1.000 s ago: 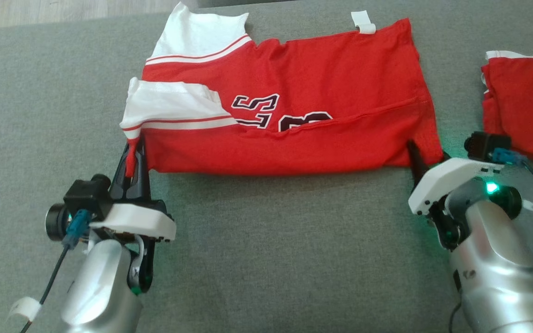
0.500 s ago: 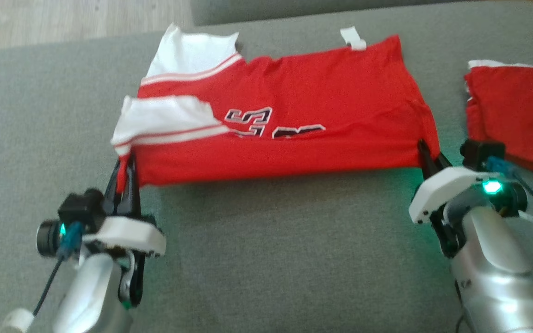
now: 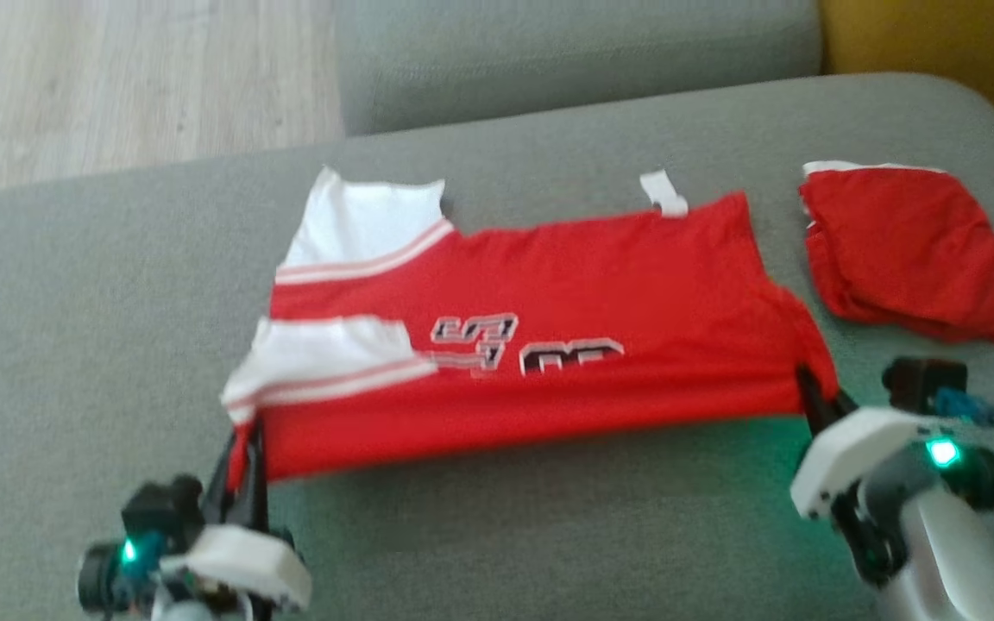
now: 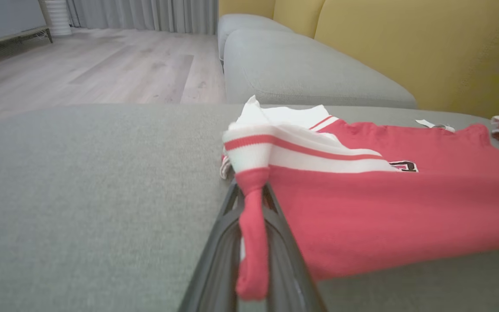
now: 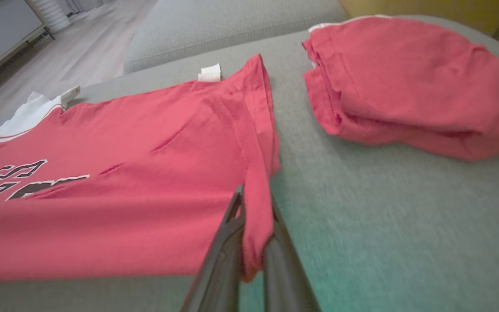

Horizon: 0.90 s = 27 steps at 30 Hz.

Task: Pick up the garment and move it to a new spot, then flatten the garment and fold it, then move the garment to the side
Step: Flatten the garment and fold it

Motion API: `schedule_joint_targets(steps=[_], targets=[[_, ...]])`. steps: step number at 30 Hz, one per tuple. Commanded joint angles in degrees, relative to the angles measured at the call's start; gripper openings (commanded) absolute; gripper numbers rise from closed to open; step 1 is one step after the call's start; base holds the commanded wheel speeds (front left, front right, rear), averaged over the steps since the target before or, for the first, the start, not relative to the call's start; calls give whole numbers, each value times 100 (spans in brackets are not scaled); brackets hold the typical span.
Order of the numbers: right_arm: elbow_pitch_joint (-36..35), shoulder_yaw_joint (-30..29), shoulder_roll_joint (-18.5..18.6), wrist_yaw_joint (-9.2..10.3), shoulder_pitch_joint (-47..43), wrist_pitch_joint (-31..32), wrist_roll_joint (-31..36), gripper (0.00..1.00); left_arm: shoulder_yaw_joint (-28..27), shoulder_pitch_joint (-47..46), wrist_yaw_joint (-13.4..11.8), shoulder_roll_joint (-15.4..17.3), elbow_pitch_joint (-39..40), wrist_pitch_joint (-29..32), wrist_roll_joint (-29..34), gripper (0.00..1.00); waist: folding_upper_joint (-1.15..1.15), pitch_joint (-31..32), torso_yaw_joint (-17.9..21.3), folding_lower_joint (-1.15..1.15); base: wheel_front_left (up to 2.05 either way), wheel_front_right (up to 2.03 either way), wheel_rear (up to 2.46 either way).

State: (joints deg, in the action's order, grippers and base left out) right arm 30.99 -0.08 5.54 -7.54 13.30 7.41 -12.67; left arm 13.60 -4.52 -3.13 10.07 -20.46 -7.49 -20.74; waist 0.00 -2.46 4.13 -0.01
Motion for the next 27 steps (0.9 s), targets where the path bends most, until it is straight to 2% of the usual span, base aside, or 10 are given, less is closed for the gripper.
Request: schedule_joint_targets(steps=[1,8,14,15,16,17,21,27], targets=[[-317,48,163,5,-6,66,-52,0,-189,-65,-82,166,263,22,-23,0,0,85,63,1,0,0,0],[-1115,-94,170,5,-668,585,-172,0,-113,341,-143,127,581,182,-112,0,0,175,109,1,0,0,0],[-1439,-120,90,5,-856,742,-180,0,-30,382,-228,54,642,267,-112,0,0,173,149,1,0,0,0],[-1481,-135,78,5,-865,716,-165,43,-24,383,-248,49,653,279,-108,13,0,165,156,1,0,0,0],[-1513,-145,64,5,-871,701,-157,100,-18,382,-267,46,662,288,-105,76,0,155,163,1,0,0,0],[-1546,-160,45,5,-872,677,-163,100,-16,380,-284,42,670,292,-104,100,0,145,171,1,0,0,0],[-1724,-254,-30,5,-796,460,-197,100,-55,325,-352,36,727,215,-106,100,0,74,199,1,0,0,0],[-2051,-269,-89,5,-551,-237,-135,100,-217,81,-398,16,929,-217,-140,100,0,-104,229,1,0,0,0]])
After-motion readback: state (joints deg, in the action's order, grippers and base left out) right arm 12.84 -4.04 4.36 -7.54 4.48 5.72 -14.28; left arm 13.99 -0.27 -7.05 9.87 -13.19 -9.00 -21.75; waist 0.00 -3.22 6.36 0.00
